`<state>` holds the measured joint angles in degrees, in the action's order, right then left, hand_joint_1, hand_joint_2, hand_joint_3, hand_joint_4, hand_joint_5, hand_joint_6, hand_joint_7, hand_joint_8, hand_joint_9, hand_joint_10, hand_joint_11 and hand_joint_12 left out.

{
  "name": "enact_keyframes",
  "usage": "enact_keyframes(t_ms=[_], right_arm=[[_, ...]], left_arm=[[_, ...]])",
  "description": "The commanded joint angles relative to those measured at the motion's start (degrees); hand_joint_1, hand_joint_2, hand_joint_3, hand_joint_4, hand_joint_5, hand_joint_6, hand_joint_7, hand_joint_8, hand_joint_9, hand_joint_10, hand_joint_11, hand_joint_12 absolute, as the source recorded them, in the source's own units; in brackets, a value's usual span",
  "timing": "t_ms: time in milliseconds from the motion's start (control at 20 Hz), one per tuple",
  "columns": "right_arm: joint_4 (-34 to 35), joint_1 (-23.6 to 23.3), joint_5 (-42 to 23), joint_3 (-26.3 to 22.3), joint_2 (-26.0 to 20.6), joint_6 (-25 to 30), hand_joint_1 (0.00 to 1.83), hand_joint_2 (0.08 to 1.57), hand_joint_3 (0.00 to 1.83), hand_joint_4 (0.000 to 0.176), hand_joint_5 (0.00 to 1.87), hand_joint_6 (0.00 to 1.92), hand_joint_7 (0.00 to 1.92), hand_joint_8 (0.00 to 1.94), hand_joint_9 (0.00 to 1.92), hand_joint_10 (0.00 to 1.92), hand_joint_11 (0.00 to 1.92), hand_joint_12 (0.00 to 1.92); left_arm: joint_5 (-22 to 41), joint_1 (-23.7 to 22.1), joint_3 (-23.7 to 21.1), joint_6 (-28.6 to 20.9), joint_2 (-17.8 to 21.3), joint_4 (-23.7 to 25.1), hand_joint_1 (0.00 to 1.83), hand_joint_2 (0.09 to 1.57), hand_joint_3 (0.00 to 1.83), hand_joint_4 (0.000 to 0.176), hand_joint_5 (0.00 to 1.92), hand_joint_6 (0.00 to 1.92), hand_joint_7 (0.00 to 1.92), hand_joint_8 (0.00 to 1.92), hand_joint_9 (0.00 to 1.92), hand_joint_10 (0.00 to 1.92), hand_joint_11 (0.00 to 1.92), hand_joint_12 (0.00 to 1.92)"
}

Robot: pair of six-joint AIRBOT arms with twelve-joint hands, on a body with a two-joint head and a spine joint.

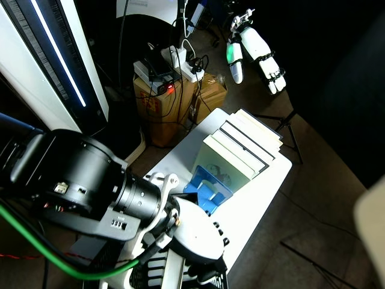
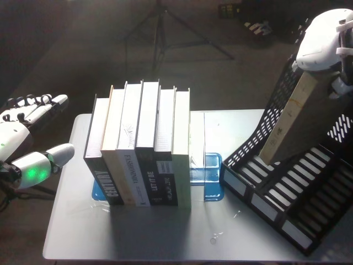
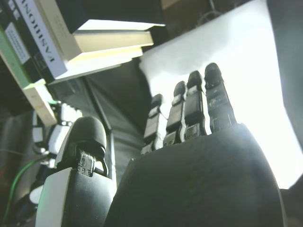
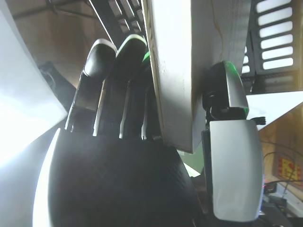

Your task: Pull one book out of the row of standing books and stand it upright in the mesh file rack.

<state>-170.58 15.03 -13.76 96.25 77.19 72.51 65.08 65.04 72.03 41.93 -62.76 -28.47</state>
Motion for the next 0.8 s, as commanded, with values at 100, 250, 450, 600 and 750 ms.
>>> enact_keyframes(t_ms=[100, 250, 450, 600, 750], right_arm=[[-1.99, 0.57, 4.61, 2.07, 0.89, 0.52, 1.12, 1.31, 0.00, 0.000, 0.55, 1.55, 0.74, 1.51, 0.63, 1.50, 0.42, 1.92], [-1.99, 1.88, 4.47, 3.33, 2.05, 1.48, 1.12, 1.31, 0.00, 0.000, 0.55, 1.55, 0.74, 1.51, 0.63, 1.50, 0.42, 1.92], [-1.99, 2.57, 4.40, 3.55, 2.06, 2.34, 1.12, 1.31, 0.00, 0.000, 0.55, 1.55, 0.74, 1.51, 0.63, 1.50, 0.42, 1.92], [-1.99, 2.62, 4.39, 3.74, 2.08, 2.34, 1.12, 1.31, 0.00, 0.000, 0.55, 1.55, 0.74, 1.51, 0.63, 1.50, 0.42, 1.92], [-1.99, 2.62, 4.41, 3.81, 2.08, 2.32, 1.12, 1.31, 0.00, 0.000, 0.55, 1.55, 0.74, 1.51, 0.64, 1.50, 0.42, 1.92]], left_arm=[[6.88, -0.56, 0.42, -0.24, -0.12, 0.16, 0.18, 1.37, 0.00, 0.099, 0.03, 0.00, 0.00, 0.00, 0.00, 0.00, 0.00, 0.00], [6.87, -0.57, 0.46, -0.28, -0.25, 0.29, 0.21, 1.37, 0.00, 0.107, 0.03, 0.00, 0.00, 0.00, 0.00, 0.00, 0.00, 0.00], [6.84, -0.57, 0.45, -0.36, -0.26, 0.31, 0.21, 1.38, 0.00, 0.091, 0.03, 0.00, 0.00, 0.00, 0.00, 0.00, 0.00, 0.00], [6.81, -0.57, 0.51, -0.35, -0.42, 0.36, 0.21, 1.39, 0.01, 0.094, 0.02, 0.00, 0.00, 0.00, 0.00, 0.00, 0.00, 0.00], [6.78, -0.57, 0.56, -0.35, -0.45, 0.42, 0.22, 1.39, 0.00, 0.089, 0.03, 0.01, 0.00, 0.00, 0.00, 0.00, 0.00, 0.00]])
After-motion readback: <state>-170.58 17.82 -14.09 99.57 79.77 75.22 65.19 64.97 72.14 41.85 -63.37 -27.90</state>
